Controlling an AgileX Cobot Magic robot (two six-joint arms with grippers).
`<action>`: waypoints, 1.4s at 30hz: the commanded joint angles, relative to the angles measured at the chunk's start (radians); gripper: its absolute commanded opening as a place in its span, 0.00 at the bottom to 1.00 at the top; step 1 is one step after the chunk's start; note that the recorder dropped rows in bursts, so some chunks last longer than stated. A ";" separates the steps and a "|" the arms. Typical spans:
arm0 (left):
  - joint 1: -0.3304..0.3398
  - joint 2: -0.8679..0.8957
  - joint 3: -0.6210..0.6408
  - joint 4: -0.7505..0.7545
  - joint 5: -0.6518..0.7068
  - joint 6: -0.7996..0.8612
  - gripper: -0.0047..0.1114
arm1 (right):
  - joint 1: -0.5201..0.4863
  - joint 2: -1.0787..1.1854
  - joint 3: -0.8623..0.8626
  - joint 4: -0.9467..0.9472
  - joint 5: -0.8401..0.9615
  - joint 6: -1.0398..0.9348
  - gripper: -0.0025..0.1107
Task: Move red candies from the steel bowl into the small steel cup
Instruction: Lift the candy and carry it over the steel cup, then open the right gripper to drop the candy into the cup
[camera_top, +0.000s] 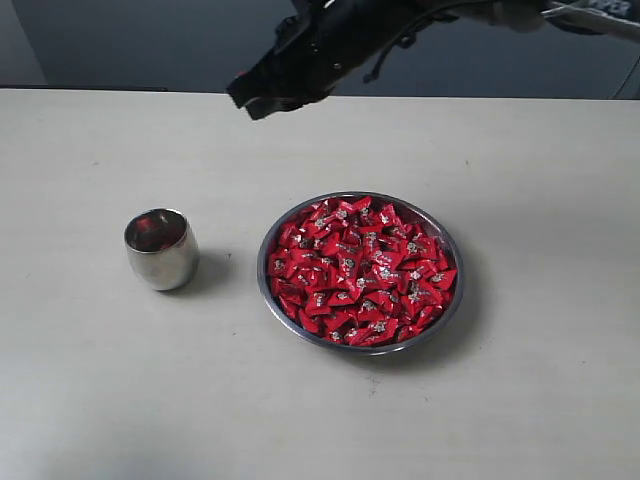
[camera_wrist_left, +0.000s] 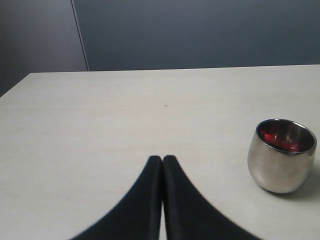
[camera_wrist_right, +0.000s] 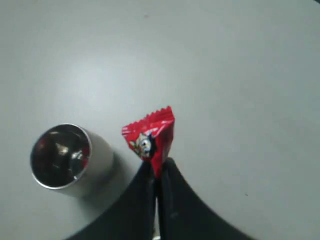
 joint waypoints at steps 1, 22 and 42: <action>0.001 -0.004 0.004 0.001 -0.002 -0.003 0.04 | 0.069 0.097 -0.132 0.004 0.073 -0.008 0.01; 0.001 -0.004 0.004 0.001 -0.002 -0.003 0.04 | 0.217 0.266 -0.293 -0.168 0.193 0.079 0.01; 0.001 -0.004 0.004 0.001 -0.002 -0.003 0.04 | 0.219 0.280 -0.294 -0.170 0.203 0.090 0.36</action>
